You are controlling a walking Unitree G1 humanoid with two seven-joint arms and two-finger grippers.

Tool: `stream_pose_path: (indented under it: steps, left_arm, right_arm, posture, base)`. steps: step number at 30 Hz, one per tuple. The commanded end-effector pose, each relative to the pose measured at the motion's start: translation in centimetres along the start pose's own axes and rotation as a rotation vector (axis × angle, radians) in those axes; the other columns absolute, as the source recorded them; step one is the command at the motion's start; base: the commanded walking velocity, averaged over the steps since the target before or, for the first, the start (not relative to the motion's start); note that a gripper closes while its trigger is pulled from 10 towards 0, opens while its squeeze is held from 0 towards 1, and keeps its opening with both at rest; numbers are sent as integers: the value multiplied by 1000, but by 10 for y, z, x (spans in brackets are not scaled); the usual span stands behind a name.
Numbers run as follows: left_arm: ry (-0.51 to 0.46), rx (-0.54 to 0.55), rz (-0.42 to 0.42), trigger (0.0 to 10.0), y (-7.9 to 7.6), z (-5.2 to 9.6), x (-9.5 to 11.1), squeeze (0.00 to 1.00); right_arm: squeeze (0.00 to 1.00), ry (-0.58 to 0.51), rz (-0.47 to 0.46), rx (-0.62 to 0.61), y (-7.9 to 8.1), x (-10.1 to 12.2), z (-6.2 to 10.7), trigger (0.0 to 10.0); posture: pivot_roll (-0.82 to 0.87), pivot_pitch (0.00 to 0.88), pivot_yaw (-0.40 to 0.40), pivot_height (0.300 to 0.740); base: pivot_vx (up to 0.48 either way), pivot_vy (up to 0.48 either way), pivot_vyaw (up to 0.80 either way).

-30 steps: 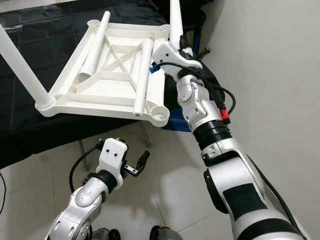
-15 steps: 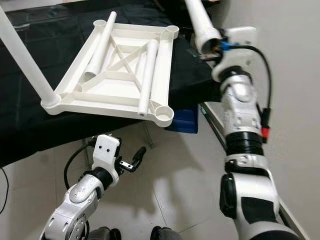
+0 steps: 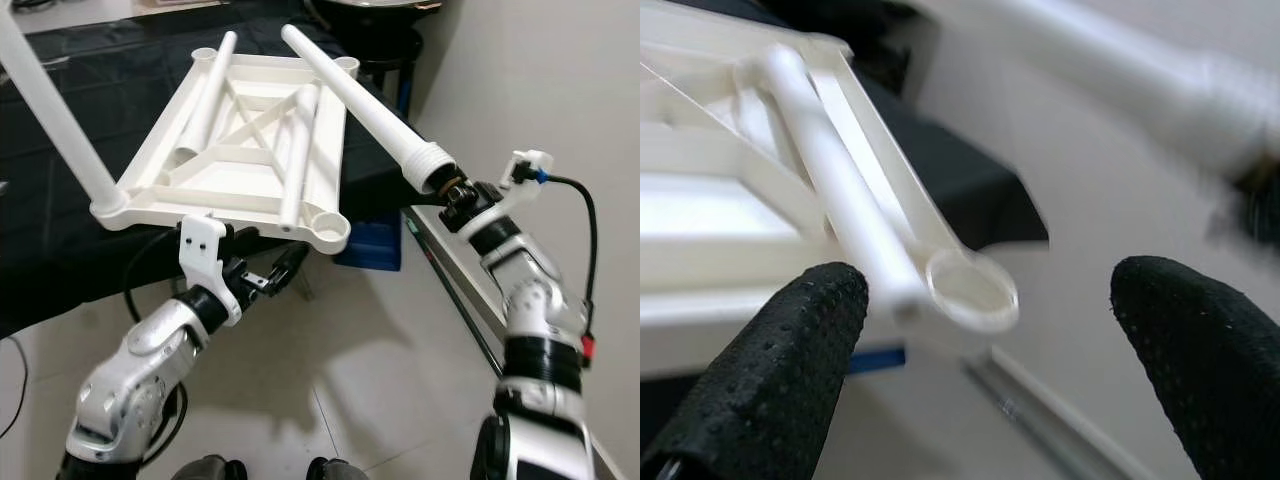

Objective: Building children table

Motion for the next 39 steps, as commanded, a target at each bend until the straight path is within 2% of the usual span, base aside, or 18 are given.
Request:
stream_pose_path:
  steps: [1,2,3,4,6,7,10,11,16,19,20,23,27,33,39]
  left_arm:
    - [10,-5,126,10000,-8,0,-5,0]
    - [4,4,193,10000,-8,-1,-4,271]
    - [4,4,193,10000,-8,-1,-4,271]
    - [6,6,237,10000,-9,-1,-3,588]
    - [6,7,259,10000,-8,-1,-3,588]
    - [13,8,260,10000,-8,-1,-4,1000]
    - [27,4,254,10000,-7,0,-6,1000]
    - [33,16,272,10000,-4,-1,-7,0]
    - [31,40,319,10000,2,-3,-6,0]
    - [-45,31,500,10000,10,-13,13,0]
    - [-45,31,500,10000,10,-13,13,0]
    - [-81,5,588,10000,15,-23,22,0]
    - [-81,4,575,10000,17,-26,22,0]
    - [-85,-1,628,10000,25,-33,26,0]
    - [-128,-53,684,10000,24,-41,41,0]
  right_arm:
    - [0,-12,-48,47,8,-2,1,0]
    - [0,-21,-62,49,8,-4,2,0]
    - [0,-21,-62,49,8,-4,2,0]
    - [0,-29,-78,51,8,-4,3,0]
    - [0,-32,-84,51,8,-5,4,0]
    - [0,-39,-107,47,7,-4,5,0]
    - [0,-48,-132,48,8,-2,8,0]
    - [0,-59,-144,50,9,-1,9,0]
    - [0,-59,-160,62,13,-1,11,0]
    - [0,-23,-227,82,16,-14,19,0]
    - [0,-23,-227,82,16,-14,19,0]
    - [0,13,-274,124,27,-29,21,0]
    - [0,30,-288,139,32,-36,22,0]
    - [0,76,-322,187,45,-45,28,0]
    - [0,89,-318,162,42,-47,32,0]
  posture:
    - [101,146,-20,740]
    - [105,146,-22,740]
    - [105,146,-22,740]
    - [106,146,-19,740]
    - [106,146,-19,740]
    - [105,143,-20,740]
    - [106,131,-20,740]
    - [103,121,-18,740]
    - [98,116,-22,740]
    - [96,104,-18,740]
    - [96,104,-18,740]
    - [97,114,-18,740]
    - [96,121,-16,740]
    - [94,125,-12,740]
    - [96,129,-7,740]
  base:
    - [0,0,0]
    - [0,0,0]
    - [0,0,0]
    - [0,0,0]
    - [0,0,0]
    - [0,0,0]
    - [0,0,0]
    - [0,0,0]
    - [0,0,0]
    - [0,0,0]
    - [0,0,0]
    - [0,0,0]
    - [0,0,0]
    - [0,0,0]
    - [0,0,0]
Point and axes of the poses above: a point about 5 cm out from each wrist's last joint towards the gripper, its own z axis pointing back from the gripper into the wrist, its own x axis along the axis of the wrist's last joint, y = z × x, the point moved 5 cm from there along -z, pointing out of the wrist towards the gripper, and after that the axes turned 8 degrees about -z, right-handed, at the moved point
